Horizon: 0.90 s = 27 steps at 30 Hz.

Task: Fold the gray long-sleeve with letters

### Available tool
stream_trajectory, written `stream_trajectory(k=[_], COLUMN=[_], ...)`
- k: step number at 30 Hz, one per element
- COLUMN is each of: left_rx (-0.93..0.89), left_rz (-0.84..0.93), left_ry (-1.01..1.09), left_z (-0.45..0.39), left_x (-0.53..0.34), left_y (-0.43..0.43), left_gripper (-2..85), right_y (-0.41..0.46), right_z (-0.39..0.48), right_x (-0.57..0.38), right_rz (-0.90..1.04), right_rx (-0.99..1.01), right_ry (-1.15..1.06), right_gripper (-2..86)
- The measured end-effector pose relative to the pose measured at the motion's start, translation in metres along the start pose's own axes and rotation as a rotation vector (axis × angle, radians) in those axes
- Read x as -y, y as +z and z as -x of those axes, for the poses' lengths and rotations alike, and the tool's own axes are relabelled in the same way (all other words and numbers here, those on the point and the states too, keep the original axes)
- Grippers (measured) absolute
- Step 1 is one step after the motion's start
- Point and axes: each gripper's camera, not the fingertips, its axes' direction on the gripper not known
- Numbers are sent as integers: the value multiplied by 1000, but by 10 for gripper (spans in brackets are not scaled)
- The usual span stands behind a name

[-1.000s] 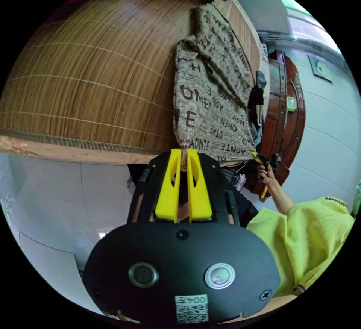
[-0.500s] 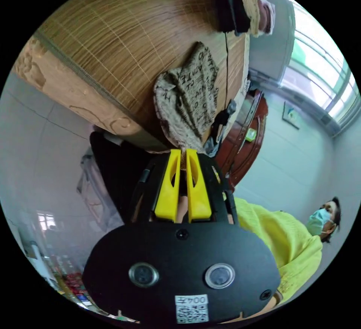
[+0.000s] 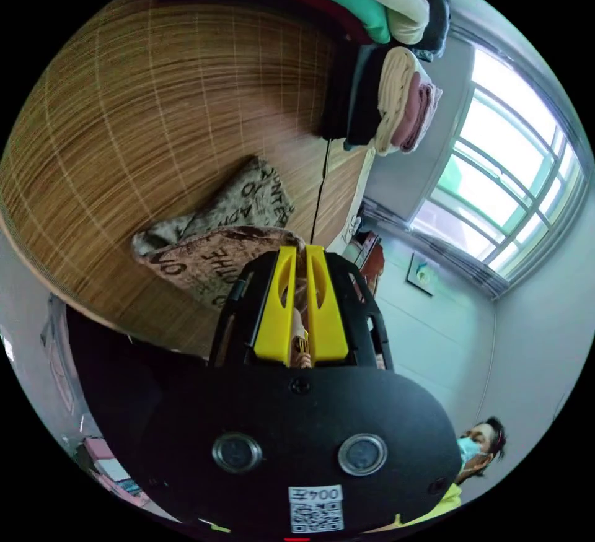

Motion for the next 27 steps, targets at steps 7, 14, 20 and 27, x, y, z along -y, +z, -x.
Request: stream_trajectory(k=[7, 14, 20, 27], left_rx=[70, -227, -109, 510], left_rz=[-24, -216, -276, 260], left_ry=[-44, -142, 148, 654], left_z=[1, 44, 28, 16], left_x=[75, 72, 43, -25], left_y=[104, 126, 111, 243], left_gripper=[91, 98, 27, 4], right_y=[109, 130, 166, 346], right_z=[21, 22, 92, 123], right_x=[96, 97, 29, -65], right_rz=[9, -240, -152, 225], right_rx=[-50, 154, -232, -857], right_ry=[110, 163, -292, -802], right_gripper=[72, 88, 5, -7])
